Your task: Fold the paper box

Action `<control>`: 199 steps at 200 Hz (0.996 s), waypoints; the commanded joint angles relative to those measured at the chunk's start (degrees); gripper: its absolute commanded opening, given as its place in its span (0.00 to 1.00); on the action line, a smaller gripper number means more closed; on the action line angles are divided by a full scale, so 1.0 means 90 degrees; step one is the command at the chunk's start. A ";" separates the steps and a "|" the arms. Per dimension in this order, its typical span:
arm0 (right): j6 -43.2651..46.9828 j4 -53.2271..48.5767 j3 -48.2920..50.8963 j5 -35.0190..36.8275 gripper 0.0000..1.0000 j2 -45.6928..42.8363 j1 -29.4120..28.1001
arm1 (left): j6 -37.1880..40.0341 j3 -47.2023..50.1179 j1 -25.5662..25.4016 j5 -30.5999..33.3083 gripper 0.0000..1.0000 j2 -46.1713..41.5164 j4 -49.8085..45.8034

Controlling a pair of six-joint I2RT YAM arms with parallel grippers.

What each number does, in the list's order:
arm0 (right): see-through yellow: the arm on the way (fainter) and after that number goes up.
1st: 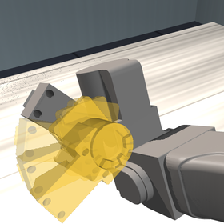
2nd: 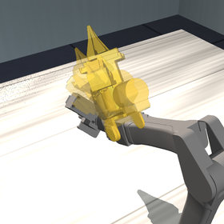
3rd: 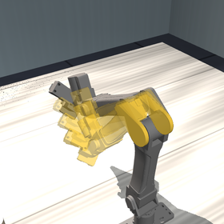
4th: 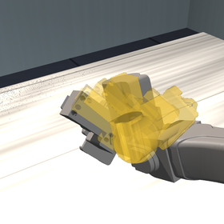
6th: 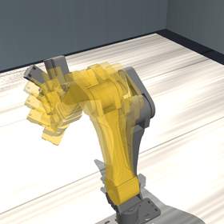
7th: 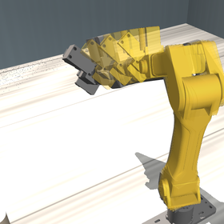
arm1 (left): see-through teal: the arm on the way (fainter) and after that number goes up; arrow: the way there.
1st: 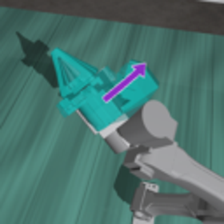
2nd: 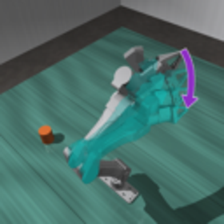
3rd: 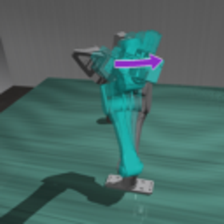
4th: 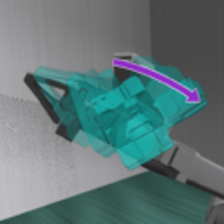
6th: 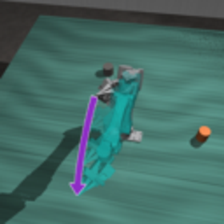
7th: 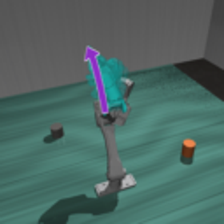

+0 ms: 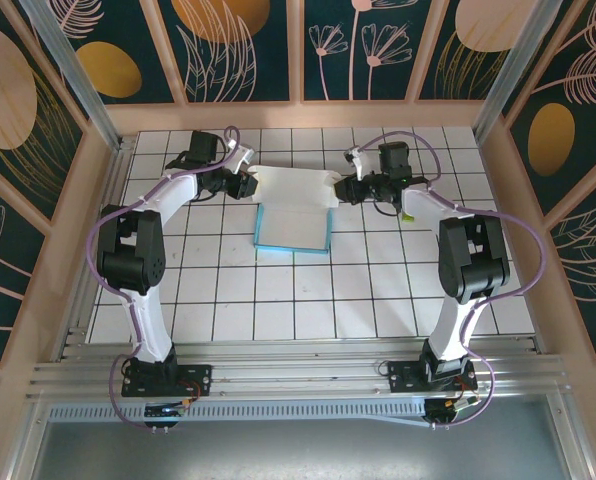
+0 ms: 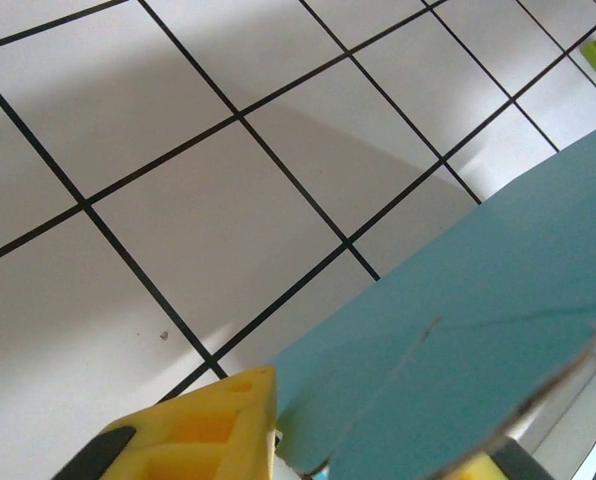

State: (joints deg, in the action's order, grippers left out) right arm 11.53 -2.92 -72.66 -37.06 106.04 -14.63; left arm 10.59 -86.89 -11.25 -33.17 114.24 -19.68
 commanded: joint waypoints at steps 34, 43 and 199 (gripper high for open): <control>-0.0440 0.0416 0.0278 0.0726 0.14 -0.0261 -0.0279 | -0.0586 0.0416 0.0009 -0.0174 0.10 -0.0266 0.0613; -0.0529 0.0437 0.0290 0.0938 0.14 -0.0295 -0.0347 | -0.0726 0.0500 0.0009 -0.0173 0.09 -0.0305 0.0717; -0.1183 0.1430 0.1156 0.2838 0.14 -0.1027 -0.1177 | -0.2845 0.1785 -0.0562 0.0478 0.15 -0.1069 0.2011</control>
State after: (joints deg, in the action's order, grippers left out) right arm 2.09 6.87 -63.53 -11.94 99.39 -23.70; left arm -10.87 -73.73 -14.68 -27.59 107.50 -4.45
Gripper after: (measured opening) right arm 0.139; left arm 0.143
